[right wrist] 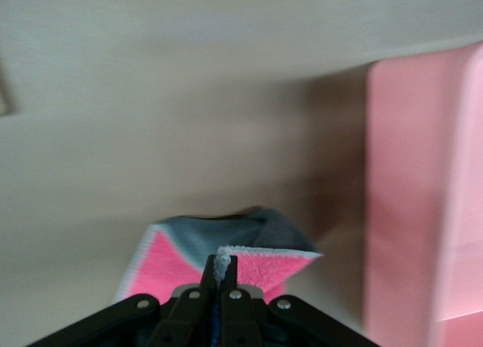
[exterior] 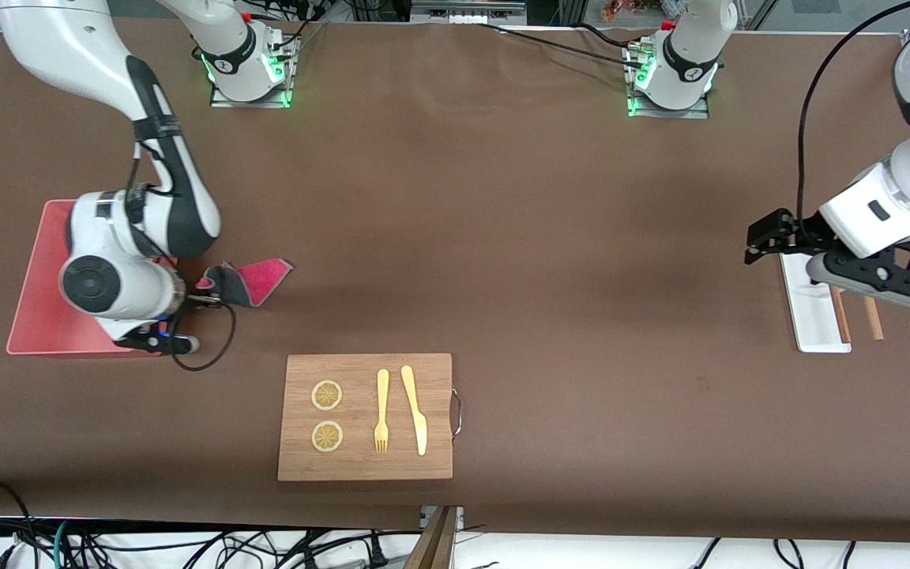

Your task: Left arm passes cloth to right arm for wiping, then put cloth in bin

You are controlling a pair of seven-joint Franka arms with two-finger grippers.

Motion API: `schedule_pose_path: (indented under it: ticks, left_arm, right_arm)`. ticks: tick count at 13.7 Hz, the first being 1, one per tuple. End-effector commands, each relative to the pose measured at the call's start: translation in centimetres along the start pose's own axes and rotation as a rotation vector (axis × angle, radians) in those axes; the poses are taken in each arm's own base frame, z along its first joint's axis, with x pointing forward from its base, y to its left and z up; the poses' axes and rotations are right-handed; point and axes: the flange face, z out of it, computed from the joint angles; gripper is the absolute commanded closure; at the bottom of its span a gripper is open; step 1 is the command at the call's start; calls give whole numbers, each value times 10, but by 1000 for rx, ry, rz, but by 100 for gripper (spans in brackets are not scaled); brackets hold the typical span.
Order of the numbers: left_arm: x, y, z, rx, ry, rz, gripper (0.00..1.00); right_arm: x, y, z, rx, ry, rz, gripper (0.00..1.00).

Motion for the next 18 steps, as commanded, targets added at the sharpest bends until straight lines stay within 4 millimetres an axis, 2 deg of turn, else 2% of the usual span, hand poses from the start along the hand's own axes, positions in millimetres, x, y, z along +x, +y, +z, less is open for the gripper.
schedule_pose_path:
  ticks: [1, 3, 6, 8, 11, 15, 18]
  left_arm:
    - [-6, -25, -22, 28, 2, -14, 0]
    - [-8, -31, -26, 30, -4, -24, 0]
    - [-6, -26, -19, 37, -28, -16, 0]
    - [-6, -30, -23, 74, -24, -12, 0]
    - [-6, -30, -27, 81, -20, -13, 0]
    - [-9, -28, -29, 82, -38, -14, 0]
    - [-11, -26, -33, 122, -50, -1, 0]
  right_arm:
    - [-4, -48, -2, 6, 19, 92, 100]
    - [-10, -81, -2, 19, 37, 136, 100]
    - [-16, -126, 3, 41, 72, 223, 100]
    - [-21, -160, 8, 78, 91, 285, 100]
    - [-31, -197, 8, 112, 103, 363, 100]
    - [-44, -240, -10, 246, 101, 472, 100]
    - [-48, -260, -37, 361, 63, 525, 100]
